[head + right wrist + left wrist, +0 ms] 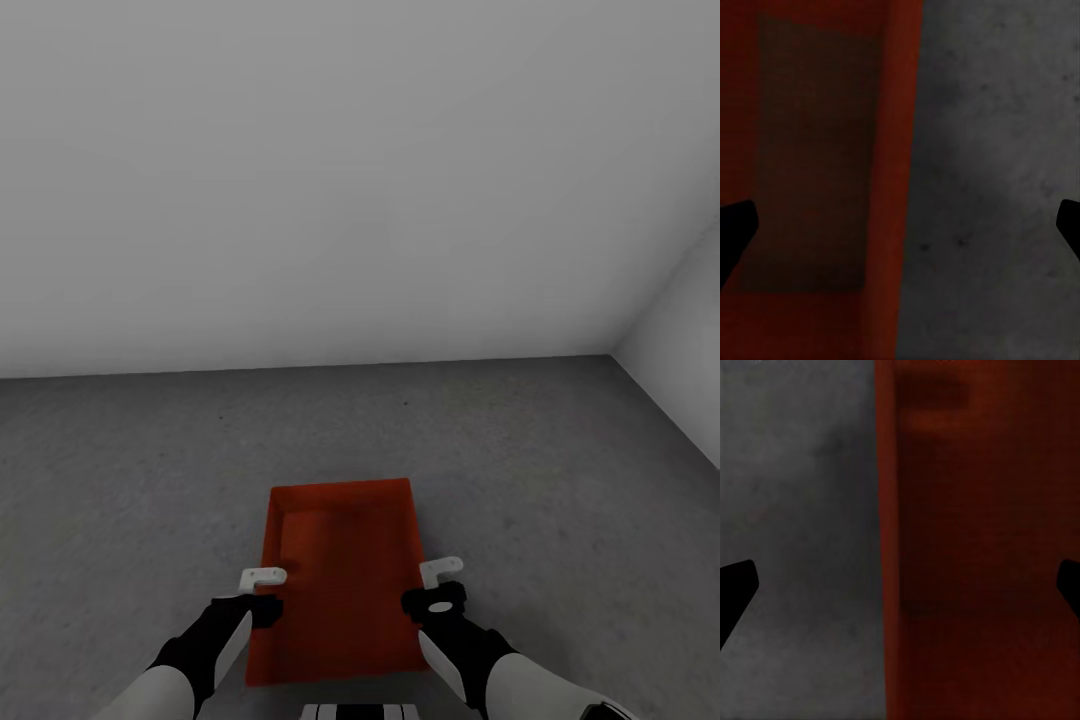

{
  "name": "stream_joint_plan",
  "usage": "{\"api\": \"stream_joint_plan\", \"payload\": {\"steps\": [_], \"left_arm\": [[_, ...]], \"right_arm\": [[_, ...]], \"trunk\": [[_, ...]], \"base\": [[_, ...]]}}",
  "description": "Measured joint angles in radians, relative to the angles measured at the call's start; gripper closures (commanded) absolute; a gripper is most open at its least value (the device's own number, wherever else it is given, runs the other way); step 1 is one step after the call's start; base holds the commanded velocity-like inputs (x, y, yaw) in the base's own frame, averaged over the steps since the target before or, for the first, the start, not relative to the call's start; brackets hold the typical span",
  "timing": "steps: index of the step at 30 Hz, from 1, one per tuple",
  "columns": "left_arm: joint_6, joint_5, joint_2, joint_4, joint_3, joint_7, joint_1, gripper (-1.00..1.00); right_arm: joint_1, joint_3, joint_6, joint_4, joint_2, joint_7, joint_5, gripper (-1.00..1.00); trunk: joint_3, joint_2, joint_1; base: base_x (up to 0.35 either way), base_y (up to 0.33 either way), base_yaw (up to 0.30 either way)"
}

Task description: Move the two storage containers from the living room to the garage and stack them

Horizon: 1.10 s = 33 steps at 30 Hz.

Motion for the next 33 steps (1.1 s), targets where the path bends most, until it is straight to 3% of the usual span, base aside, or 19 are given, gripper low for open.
{"api": "stream_joint_plan", "payload": {"steps": [11, 33], "left_arm": [[0.001, 0.001, 0.000, 0.000, 0.002, 0.000, 0.000, -1.00], [0.010, 0.004, 0.001, 0.003, 0.003, -0.001, 0.000, -1.00]], "right_arm": [[0.000, 0.000, 0.000, 0.000, -0.004, 0.000, -0.001, -1.00], [0.000, 0.000, 0.000, -0.001, -0.003, -0.002, -0.001, -1.00]], "trunk": [[0.000, 0.000, 0.000], [0.069, 0.154, -0.084]], "base": [[0.000, 0.000, 0.000], [0.000, 0.000, 0.000]]}}
